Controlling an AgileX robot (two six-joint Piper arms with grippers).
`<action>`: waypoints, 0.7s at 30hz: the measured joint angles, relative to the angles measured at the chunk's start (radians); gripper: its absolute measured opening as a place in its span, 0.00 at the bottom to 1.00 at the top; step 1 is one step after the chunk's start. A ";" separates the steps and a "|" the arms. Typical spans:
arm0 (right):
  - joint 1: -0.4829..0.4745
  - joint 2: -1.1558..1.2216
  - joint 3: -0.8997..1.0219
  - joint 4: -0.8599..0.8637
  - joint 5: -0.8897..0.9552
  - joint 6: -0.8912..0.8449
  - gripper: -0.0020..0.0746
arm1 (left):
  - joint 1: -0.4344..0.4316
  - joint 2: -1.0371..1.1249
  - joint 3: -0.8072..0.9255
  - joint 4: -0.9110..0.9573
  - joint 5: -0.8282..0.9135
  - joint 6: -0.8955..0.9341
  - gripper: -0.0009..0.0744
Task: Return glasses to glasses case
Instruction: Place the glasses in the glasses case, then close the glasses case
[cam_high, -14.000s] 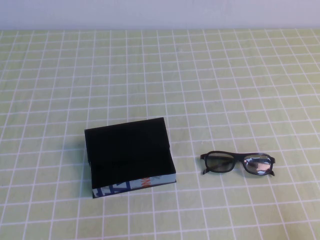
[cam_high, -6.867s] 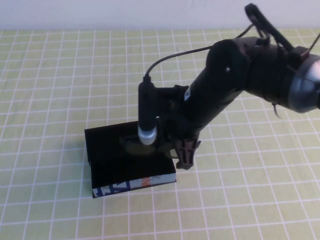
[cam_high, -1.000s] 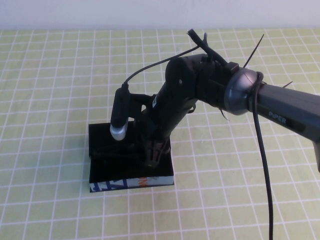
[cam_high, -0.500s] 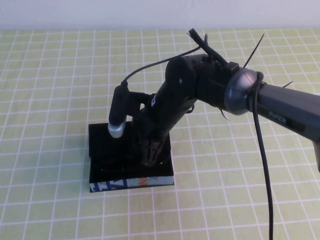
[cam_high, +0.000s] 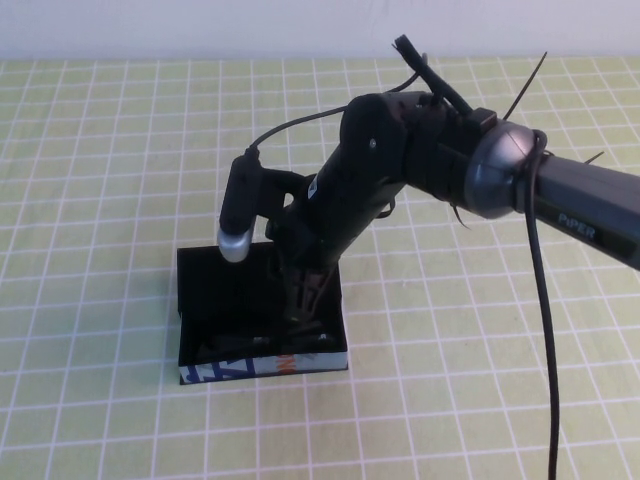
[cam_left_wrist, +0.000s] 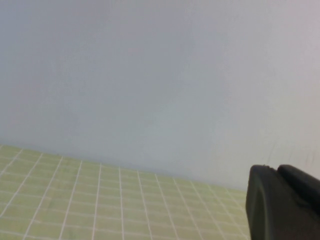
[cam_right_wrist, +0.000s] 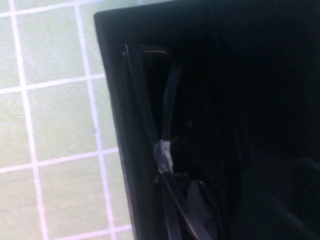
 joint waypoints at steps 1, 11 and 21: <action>-0.005 0.000 0.000 0.002 0.000 0.002 0.21 | 0.000 0.000 0.000 0.000 -0.023 -0.008 0.01; -0.082 0.000 -0.057 0.044 -0.056 0.183 0.01 | 0.000 0.000 -0.082 0.050 0.086 -0.094 0.01; -0.205 0.000 -0.068 0.211 -0.060 0.231 0.01 | 0.000 0.240 -0.468 -0.032 0.631 0.313 0.01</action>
